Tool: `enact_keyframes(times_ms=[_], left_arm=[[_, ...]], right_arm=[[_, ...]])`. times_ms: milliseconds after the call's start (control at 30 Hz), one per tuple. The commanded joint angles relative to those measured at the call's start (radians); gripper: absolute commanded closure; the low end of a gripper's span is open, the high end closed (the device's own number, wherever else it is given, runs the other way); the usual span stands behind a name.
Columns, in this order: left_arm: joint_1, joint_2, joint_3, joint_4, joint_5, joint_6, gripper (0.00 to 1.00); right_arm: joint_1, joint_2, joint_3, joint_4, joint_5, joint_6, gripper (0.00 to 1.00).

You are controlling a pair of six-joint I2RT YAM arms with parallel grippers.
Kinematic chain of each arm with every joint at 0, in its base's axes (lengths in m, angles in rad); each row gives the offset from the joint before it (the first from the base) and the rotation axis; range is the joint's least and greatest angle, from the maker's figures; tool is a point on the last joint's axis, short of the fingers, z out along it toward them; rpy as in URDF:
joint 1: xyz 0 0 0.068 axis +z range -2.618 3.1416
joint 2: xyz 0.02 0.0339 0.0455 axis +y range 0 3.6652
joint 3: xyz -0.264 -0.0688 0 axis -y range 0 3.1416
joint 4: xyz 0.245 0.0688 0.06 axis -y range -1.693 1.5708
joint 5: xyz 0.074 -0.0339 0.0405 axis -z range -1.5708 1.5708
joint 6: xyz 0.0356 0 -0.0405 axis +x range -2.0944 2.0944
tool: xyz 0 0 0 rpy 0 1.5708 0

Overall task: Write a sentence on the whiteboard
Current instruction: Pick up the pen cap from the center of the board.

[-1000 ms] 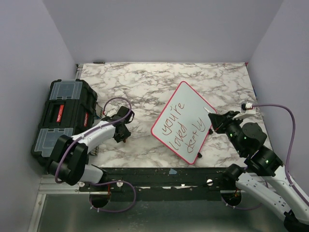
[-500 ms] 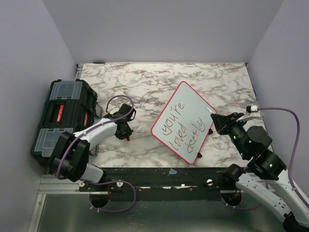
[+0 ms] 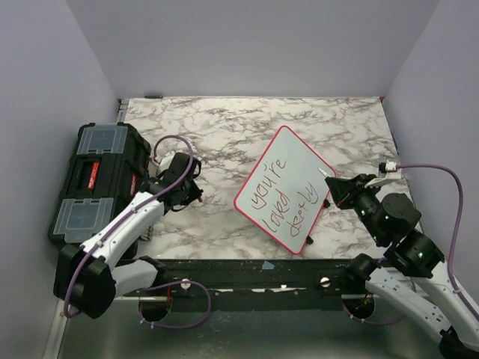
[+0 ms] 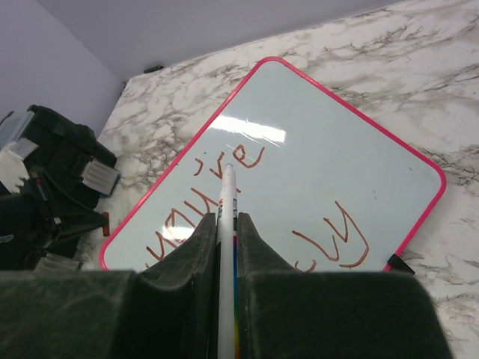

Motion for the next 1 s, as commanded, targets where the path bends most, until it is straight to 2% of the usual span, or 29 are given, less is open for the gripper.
enact_keyframes(times_ms=[0, 100, 267, 567, 800, 867, 967], left_arm=[[-0.003, -0.125, 0.079, -0.084, -0.048, 0.044, 1.0], [-0.004, -0.201, 0.053, -0.045, -0.041, 0.091, 1.0], [0.007, -0.315, 0.026, -0.001, 0.084, 0.101, 1.0], [0.02, -0.482, 0.052, 0.031, 0.084, -0.008, 1.0], [0.063, -0.467, 0.1, 0.061, 0.163, -0.063, 1.0], [0.082, -0.454, 0.111, 0.094, 0.206, -0.101, 1.0], [0.089, -0.42, 0.167, 0.051, 0.207, -0.213, 1.0]], right_arm=[[0.004, 0.05, 0.041, 0.032, -0.057, -0.024, 0.99], [0.004, 0.09, 0.053, 0.068, -0.077, -0.03, 0.99], [0.004, 0.168, 0.071, 0.13, -0.131, -0.034, 0.99], [0.004, 0.355, 0.138, 0.28, -0.488, -0.103, 0.99], [0.005, 0.449, 0.175, 0.411, -0.646, -0.111, 0.99], [0.005, 0.479, 0.193, 0.428, -0.667, -0.117, 0.99], [0.005, 0.515, 0.221, 0.456, -0.67, -0.117, 0.99]])
